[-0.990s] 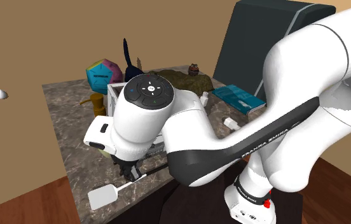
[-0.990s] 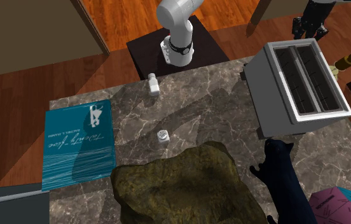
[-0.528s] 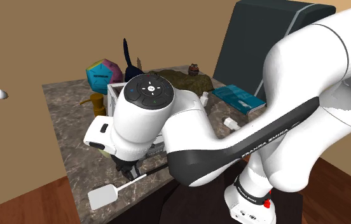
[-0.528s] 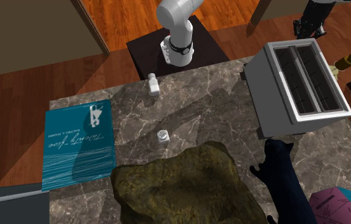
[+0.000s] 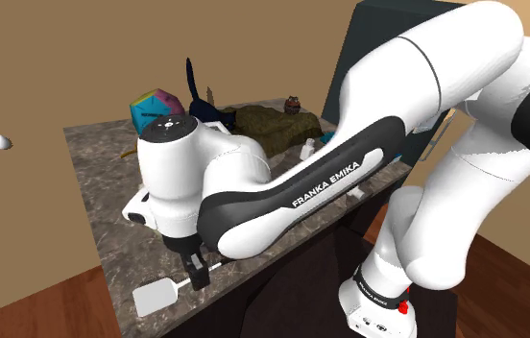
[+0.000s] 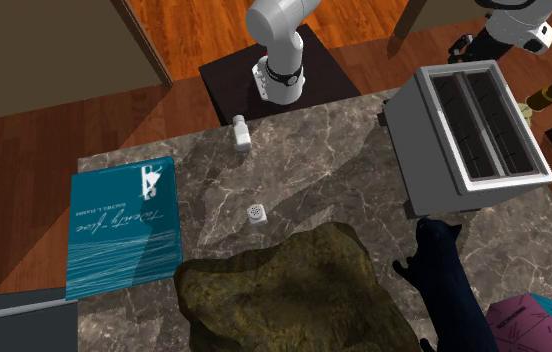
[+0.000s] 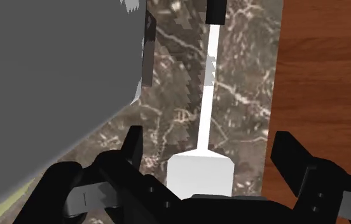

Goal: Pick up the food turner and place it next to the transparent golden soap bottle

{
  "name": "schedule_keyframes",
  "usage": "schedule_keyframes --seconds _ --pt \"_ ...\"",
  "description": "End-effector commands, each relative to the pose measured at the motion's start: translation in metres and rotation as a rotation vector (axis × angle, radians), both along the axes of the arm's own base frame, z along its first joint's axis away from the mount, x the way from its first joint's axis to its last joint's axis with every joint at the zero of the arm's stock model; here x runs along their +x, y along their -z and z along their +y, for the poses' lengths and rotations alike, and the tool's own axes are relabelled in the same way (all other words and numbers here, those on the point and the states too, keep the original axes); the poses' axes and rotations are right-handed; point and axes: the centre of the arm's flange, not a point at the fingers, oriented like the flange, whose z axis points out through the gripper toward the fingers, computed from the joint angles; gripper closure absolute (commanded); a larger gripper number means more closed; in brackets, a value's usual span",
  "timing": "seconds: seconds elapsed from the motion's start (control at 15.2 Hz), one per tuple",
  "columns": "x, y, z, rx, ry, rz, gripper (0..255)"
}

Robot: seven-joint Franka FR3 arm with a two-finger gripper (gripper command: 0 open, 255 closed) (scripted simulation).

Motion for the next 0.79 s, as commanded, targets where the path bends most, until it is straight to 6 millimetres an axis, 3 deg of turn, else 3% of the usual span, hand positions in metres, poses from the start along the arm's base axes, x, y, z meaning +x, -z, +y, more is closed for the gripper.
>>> schedule_keyframes --seconds 0.0,0.4,0.73 --pt "0.003 0.013 -0.002 0.003 0.015 0.033 0" --pt "0.002 0.042 -0.004 0.003 0.015 0.033 0" --pt "0.002 0.042 -0.004 0.003 0.015 0.033 0"
